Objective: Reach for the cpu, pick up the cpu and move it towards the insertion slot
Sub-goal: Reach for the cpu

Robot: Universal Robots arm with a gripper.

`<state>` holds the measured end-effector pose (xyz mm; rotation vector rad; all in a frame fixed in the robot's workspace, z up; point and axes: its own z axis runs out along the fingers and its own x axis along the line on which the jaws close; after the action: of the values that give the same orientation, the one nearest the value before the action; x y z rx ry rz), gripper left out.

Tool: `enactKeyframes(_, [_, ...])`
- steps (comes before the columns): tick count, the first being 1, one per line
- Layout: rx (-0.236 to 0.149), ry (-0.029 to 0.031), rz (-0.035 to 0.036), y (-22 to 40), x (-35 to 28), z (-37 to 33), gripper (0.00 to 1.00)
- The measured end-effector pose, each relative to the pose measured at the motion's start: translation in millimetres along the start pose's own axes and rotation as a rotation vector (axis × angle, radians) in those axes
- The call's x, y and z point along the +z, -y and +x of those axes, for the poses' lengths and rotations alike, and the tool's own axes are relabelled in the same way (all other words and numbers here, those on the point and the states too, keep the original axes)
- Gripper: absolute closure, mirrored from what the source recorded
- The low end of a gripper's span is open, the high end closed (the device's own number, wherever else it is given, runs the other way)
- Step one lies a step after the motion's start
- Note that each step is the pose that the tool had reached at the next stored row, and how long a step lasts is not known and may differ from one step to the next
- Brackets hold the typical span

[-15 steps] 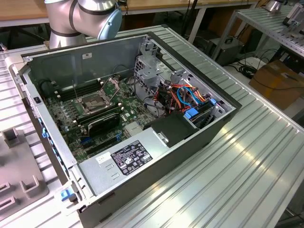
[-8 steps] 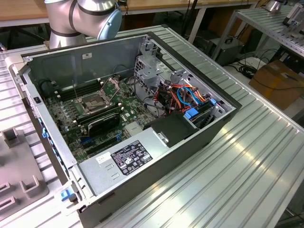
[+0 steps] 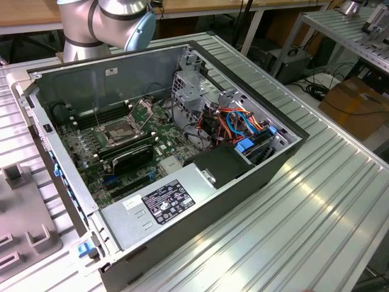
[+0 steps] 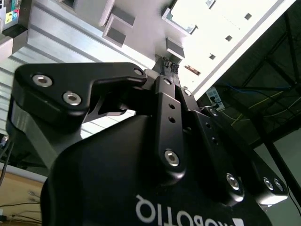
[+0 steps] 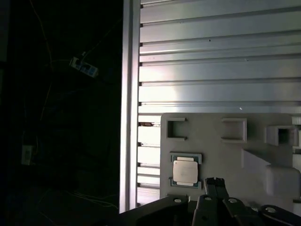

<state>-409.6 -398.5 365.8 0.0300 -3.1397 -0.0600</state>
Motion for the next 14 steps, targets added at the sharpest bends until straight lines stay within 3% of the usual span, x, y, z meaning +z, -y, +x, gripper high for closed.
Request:
enactKeyframes(2, [0.000, 0.0000, 0.0000, -0.2, 0.1, 7.7, 0.89])
enactKeyframes(5, [0.000, 0.0001, 0.0000, -0.5, 0.2, 27.0, 0.89])
enactKeyframes(10, [0.000, 0.0000, 0.0000, -0.8, 0.2, 39.0, 0.89])
enactKeyframes(14, [0.000, 0.0001, 0.0000, -0.8, 0.2, 40.4, 0.89])
